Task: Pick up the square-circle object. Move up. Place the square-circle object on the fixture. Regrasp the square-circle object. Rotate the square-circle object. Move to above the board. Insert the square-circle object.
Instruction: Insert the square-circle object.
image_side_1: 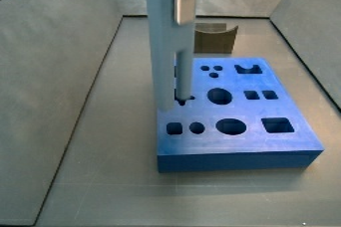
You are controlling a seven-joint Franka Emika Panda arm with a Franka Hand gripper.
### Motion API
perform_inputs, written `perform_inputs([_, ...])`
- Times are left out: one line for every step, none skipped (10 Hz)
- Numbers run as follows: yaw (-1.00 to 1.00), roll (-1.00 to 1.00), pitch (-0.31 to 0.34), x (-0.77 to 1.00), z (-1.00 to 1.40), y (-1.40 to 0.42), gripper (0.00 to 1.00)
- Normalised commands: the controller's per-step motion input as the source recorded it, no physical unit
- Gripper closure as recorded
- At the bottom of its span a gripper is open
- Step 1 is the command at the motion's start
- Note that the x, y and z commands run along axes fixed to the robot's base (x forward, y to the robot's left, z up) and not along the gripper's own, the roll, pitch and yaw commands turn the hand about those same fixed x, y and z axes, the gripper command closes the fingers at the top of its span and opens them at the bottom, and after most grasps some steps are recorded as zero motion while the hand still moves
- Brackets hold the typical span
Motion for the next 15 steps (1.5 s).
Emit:
perform_inputs([-0.79,0.0,0.0,0.2,-0.13,-0.2,1.0])
perform_inputs([-0.86,0.0,0.0,0.12,-0.15,-0.15,1.0])
perform_inputs([-0.86,0.07,0.0,0.14,-0.2,-0.09,1.0])
perform_inputs([-0.82,0.15,-0.004,0.18,-0.28,-0.05,1.0])
perform_inputs([-0.67,0.27,0.006,0.22,-0.39,0.0,1.0])
perform_inputs([-0.47,0.41,0.139,0.22,-0.28,0.0,1.0])
perform_inputs([-0.49,0.39,0.116,0.22,-0.21,0.0,1.0])
perform_inputs([-0.66,0.26,0.0,0.17,0.0,-0.02,1.0])
perform_inputs([-0.85,0.15,0.0,0.0,0.13,-0.07,1.0])
perform_inputs([-0.88,0.16,0.0,0.0,0.11,-0.06,1.0])
perform_inputs([-0.91,0.13,0.0,0.0,0.0,-0.09,1.0])
perform_inputs([-0.66,0.02,0.0,0.29,-0.27,-0.3,1.0])
perform_inputs([-0.09,0.22,0.037,0.19,-0.1,-0.26,1.0])
perform_inputs([0.0,0.32,0.061,0.2,-0.29,-0.18,1.0])
perform_inputs([0.11,0.36,0.057,0.22,-0.31,-0.11,1.0])
